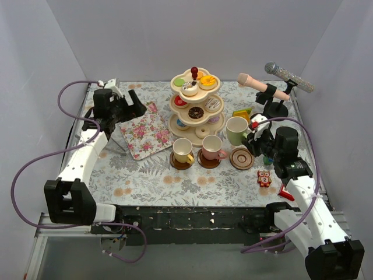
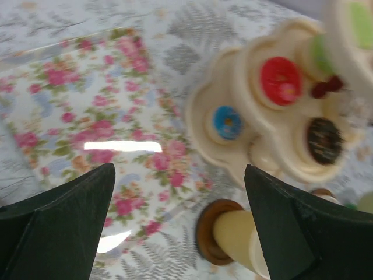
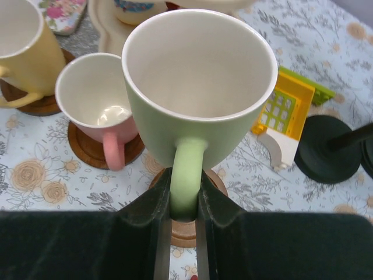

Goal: Serve the afternoon tea
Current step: Pick up the cup at the center of the board, then adjust the cup.

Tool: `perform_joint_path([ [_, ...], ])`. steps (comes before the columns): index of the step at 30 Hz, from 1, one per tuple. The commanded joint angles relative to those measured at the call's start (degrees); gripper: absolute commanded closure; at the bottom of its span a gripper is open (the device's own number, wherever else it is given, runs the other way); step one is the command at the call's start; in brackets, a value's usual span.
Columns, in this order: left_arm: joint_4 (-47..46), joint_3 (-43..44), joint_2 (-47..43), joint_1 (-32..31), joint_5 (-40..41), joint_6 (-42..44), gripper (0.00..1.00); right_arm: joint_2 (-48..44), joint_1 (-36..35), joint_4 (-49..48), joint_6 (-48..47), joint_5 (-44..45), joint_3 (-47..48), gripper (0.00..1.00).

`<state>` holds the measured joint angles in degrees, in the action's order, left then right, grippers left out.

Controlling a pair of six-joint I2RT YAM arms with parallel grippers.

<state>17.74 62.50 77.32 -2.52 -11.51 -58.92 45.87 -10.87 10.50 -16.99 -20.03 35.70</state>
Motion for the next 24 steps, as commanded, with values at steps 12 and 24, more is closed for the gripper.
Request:
perform_joint_path([
  [12, 6.70, 17.30, 2.48, -33.68, -10.55, -10.52, 0.08, -3.59, -4.68, 0.21, -3.92, -25.58, 12.99, 0.99],
  [24, 6.17, 18.54, 5.74, -39.75, -5.55, -10.25, 0.12, -3.51, -8.90, 3.12, -6.12, -22.43, 11.93, 0.99],
])
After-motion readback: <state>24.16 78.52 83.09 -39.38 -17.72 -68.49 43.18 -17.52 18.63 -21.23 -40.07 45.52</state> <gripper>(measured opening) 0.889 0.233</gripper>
